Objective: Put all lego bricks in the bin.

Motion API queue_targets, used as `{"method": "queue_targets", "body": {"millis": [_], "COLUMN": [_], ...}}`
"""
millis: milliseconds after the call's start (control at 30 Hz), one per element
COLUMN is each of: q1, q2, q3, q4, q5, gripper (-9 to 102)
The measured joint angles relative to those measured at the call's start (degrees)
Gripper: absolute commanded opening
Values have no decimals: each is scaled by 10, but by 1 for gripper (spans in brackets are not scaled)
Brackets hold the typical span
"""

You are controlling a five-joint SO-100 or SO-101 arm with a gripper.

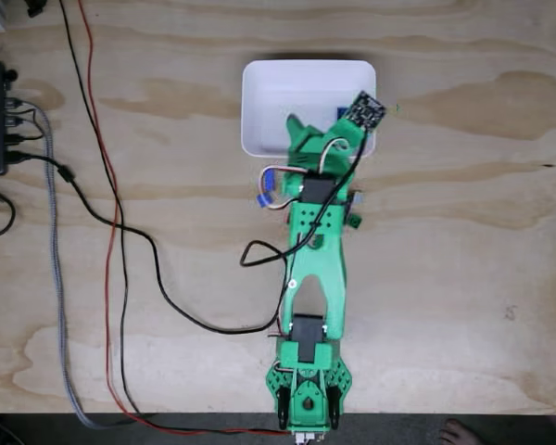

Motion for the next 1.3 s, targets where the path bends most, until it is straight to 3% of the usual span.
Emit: {"method": "queue_targets", "body": {"millis": [100,233,567,1300], "q1": [-64,-113,-138,-143], "q2": [52,13,-155,-207], "q3": [87,129,130,112], "q4": [49,33,-21,-86], "q5": [-3,-6,-60,-270], "gripper": [20,20,19,16]}}
